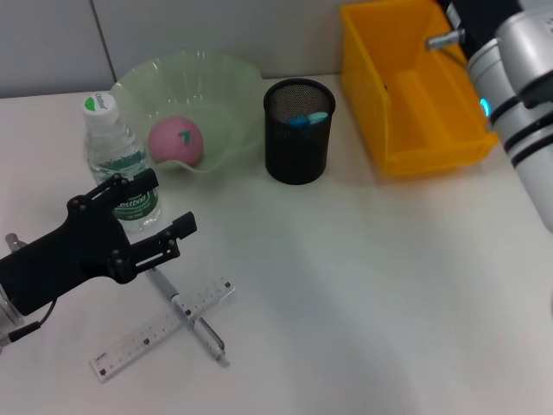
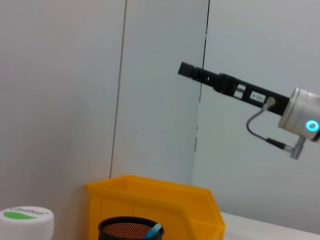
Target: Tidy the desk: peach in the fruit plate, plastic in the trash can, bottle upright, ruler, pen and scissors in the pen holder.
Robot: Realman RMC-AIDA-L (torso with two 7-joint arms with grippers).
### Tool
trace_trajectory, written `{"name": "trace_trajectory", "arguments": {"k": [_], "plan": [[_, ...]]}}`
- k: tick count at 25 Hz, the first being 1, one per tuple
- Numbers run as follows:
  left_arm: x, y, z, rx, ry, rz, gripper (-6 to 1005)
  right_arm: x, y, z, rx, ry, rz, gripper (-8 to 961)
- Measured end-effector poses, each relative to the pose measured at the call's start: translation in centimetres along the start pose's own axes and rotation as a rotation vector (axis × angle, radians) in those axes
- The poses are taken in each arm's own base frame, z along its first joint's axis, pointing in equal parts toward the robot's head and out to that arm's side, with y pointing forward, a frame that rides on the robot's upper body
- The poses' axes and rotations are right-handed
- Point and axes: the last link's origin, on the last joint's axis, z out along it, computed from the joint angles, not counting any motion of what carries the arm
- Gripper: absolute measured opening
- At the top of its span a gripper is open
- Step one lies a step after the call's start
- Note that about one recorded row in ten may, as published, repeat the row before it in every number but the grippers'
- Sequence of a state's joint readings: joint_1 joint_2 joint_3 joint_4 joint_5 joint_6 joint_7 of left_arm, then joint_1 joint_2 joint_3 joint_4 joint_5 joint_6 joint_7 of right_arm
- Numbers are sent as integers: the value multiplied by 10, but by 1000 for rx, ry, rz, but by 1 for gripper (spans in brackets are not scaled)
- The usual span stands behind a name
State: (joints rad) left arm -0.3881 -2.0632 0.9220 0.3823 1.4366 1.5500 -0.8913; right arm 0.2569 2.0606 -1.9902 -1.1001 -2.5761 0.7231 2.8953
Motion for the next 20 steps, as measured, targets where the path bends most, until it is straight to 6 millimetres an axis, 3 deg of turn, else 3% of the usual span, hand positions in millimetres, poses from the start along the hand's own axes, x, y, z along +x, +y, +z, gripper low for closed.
{"name": "trace_trajectory", "arguments": {"k": [3, 8, 13, 20], "plan": [[1, 0, 0, -3, 1, -2, 838, 4, 9, -8, -40, 48, 63, 534], [3, 1, -3, -12, 10, -17, 838, 10, 20, -22, -49, 148, 122, 733], [5, 2, -5, -14, 20, -17, 838, 27, 30, -25, -53, 262, 181, 757], [6, 1, -6, -14, 22, -4, 838, 34, 32, -25, -38, 363, 305, 781]]}}
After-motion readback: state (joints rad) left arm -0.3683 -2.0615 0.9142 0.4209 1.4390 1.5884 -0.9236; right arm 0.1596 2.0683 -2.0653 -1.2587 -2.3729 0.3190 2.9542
